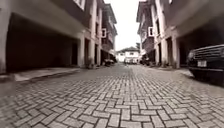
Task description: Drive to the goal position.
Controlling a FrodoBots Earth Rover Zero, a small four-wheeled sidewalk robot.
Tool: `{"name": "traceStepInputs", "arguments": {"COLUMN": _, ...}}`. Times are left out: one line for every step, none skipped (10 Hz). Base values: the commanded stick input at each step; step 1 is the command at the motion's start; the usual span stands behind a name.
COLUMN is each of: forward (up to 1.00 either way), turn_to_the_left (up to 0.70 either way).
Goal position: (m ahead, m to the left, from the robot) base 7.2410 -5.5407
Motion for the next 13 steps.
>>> {"name": "traceStepInputs", "arguments": {"forward": 0.70, "turn_to_the_left": 0.00}}
{"name": "traceStepInputs", "arguments": {"forward": 0.70, "turn_to_the_left": 0.00}}
{"name": "traceStepInputs", "arguments": {"forward": 0.70, "turn_to_the_left": 0.00}}
{"name": "traceStepInputs", "arguments": {"forward": 0.70, "turn_to_the_left": 0.00}}
{"name": "traceStepInputs", "arguments": {"forward": 0.70, "turn_to_the_left": 0.00}}
{"name": "traceStepInputs", "arguments": {"forward": 0.70, "turn_to_the_left": 0.00}}
{"name": "traceStepInputs", "arguments": {"forward": 0.70, "turn_to_the_left": 0.00}}
{"name": "traceStepInputs", "arguments": {"forward": 0.70, "turn_to_the_left": 0.00}}
{"name": "traceStepInputs", "arguments": {"forward": 0.70, "turn_to_the_left": 0.00}}
{"name": "traceStepInputs", "arguments": {"forward": 0.70, "turn_to_the_left": 0.00}}
{"name": "traceStepInputs", "arguments": {"forward": 0.70, "turn_to_the_left": 0.00}}
{"name": "traceStepInputs", "arguments": {"forward": 0.70, "turn_to_the_left": 0.00}}
{"name": "traceStepInputs", "arguments": {"forward": 0.70, "turn_to_the_left": 0.00}}
